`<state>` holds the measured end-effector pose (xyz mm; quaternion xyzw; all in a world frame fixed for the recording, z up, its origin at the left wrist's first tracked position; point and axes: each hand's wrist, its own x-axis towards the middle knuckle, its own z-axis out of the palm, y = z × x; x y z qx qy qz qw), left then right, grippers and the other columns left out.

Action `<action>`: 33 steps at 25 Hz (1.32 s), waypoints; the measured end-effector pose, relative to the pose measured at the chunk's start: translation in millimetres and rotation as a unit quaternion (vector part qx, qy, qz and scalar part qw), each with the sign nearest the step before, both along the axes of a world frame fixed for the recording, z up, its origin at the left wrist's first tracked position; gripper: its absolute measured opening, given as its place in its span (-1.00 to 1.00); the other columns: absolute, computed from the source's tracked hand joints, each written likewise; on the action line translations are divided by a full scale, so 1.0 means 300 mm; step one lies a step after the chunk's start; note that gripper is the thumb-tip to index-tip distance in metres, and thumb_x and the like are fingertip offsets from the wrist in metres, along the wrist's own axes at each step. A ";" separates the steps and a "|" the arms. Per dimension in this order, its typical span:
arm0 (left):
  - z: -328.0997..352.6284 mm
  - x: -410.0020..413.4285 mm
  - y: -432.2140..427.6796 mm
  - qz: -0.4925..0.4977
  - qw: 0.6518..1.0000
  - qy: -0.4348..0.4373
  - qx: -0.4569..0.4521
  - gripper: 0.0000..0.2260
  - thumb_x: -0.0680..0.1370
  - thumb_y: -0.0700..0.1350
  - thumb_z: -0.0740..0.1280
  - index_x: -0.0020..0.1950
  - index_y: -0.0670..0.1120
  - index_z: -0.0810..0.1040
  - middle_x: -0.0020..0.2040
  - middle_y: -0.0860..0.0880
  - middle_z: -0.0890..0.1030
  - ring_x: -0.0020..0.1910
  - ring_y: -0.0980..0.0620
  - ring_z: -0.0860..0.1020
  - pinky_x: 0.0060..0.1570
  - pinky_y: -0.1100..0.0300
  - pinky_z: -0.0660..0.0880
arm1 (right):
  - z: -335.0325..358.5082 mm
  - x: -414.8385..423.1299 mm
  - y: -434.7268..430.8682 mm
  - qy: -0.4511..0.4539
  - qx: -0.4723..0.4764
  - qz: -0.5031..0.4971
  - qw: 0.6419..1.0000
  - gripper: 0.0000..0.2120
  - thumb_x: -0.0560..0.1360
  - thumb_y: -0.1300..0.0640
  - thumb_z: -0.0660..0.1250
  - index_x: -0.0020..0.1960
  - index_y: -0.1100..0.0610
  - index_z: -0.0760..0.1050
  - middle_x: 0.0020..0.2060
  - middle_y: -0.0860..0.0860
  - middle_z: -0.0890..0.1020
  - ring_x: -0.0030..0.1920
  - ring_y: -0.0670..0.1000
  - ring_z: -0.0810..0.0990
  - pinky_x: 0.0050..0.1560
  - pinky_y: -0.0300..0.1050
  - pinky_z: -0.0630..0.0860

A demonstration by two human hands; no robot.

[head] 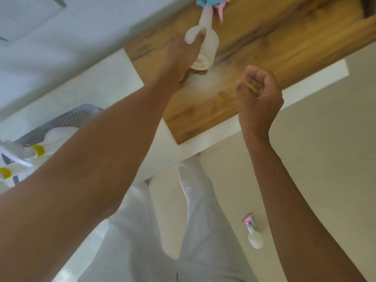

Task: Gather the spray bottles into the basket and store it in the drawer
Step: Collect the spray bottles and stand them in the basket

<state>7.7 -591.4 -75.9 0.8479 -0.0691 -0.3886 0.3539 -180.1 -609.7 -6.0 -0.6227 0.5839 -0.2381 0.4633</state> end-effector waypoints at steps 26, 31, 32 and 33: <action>0.161 -0.271 1.130 0.299 0.915 -0.272 -0.011 -0.21 0.35 0.11 0.57 0.38 -0.30 0.38 0.27 -0.18 0.49 0.29 -0.10 0.48 0.32 0.20 0.45 | 0.058 0.539 0.854 -0.021 0.117 0.314 0.942 -0.58 0.46 0.07 0.57 0.25 0.14 0.56 0.11 -0.05 0.72 0.06 -0.12 0.71 0.16 -0.21 0.65; 0.100 -0.234 1.249 0.326 0.927 -0.185 -0.007 -0.29 0.38 0.00 0.56 0.43 -0.25 0.41 0.29 -0.16 0.58 0.27 -0.11 0.56 0.26 0.05 0.53 | -0.003 0.490 1.012 -0.042 0.061 0.387 0.919 -0.64 0.49 0.22 0.53 0.24 0.23 0.54 0.14 0.00 0.69 0.18 -0.07 0.69 0.28 -0.14 0.61; 0.083 -0.228 1.253 0.335 0.928 -0.163 -0.010 -0.32 0.40 -0.04 0.56 0.43 -0.25 0.41 0.29 -0.16 0.59 0.27 -0.12 0.57 0.25 -0.03 0.54 | -0.022 0.479 1.027 -0.032 0.043 0.401 0.914 -0.66 0.50 0.24 0.52 0.23 0.22 0.53 0.12 -0.06 0.68 0.17 -0.09 0.68 0.29 -0.09 0.61; 0.065 -0.223 1.255 0.343 0.928 -0.146 -0.011 -0.35 0.42 -0.07 0.55 0.43 -0.25 0.42 0.27 -0.17 0.60 0.26 -0.13 0.59 0.22 -0.07 0.56 | -0.041 0.470 1.039 -0.022 0.025 0.413 0.910 -0.67 0.50 0.26 0.51 0.22 0.20 0.54 0.09 -0.13 0.66 0.14 -0.13 0.66 0.29 -0.08 0.61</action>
